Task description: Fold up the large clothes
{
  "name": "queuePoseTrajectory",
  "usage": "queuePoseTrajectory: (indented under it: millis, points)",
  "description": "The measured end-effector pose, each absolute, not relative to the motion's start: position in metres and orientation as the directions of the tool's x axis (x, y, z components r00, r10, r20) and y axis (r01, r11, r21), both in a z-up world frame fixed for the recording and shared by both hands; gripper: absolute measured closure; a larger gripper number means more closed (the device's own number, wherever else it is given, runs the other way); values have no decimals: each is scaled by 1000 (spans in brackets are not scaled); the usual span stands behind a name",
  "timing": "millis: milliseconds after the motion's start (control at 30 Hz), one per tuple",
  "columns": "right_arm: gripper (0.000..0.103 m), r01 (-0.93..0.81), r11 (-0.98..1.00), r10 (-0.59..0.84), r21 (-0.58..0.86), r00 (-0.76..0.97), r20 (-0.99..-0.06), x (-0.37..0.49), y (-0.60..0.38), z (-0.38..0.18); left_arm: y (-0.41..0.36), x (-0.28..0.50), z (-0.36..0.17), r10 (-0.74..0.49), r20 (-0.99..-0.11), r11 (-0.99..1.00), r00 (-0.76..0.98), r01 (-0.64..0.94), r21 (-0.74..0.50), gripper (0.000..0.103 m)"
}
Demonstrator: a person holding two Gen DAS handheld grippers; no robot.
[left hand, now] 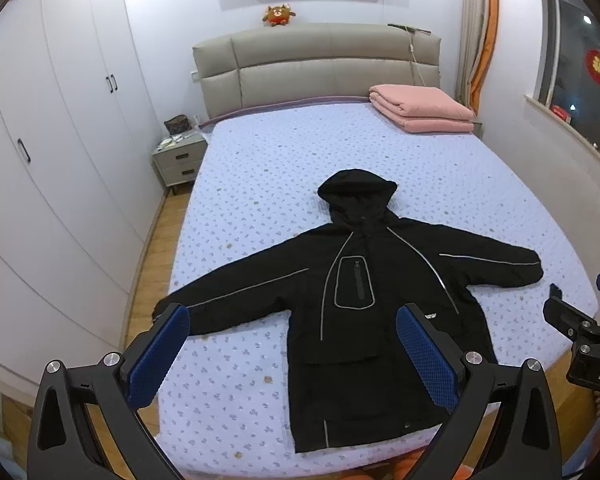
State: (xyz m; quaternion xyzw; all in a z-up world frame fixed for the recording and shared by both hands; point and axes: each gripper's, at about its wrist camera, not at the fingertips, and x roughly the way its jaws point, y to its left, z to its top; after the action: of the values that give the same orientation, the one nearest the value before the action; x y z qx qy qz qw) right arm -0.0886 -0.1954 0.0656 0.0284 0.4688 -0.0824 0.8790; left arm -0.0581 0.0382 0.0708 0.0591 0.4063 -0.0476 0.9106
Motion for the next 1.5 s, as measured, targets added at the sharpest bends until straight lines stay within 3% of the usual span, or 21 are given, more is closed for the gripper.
queuePoseTrajectory:
  millis: [467,1067,1500]
  points:
    - [0,171,984,-129,-40,550,-825,-89,-205,78,11,-58,75,-55,-738,984,672,163,75,0]
    - [0,114,993,-55,5,517,-854,-49,-313,68,-140,-15,96,6,-755,991,656,99,93,0]
    - [0,14,996,74,88,416,-907,2,-379,26,-213,22,71,113,-807,992,579,-26,120,0]
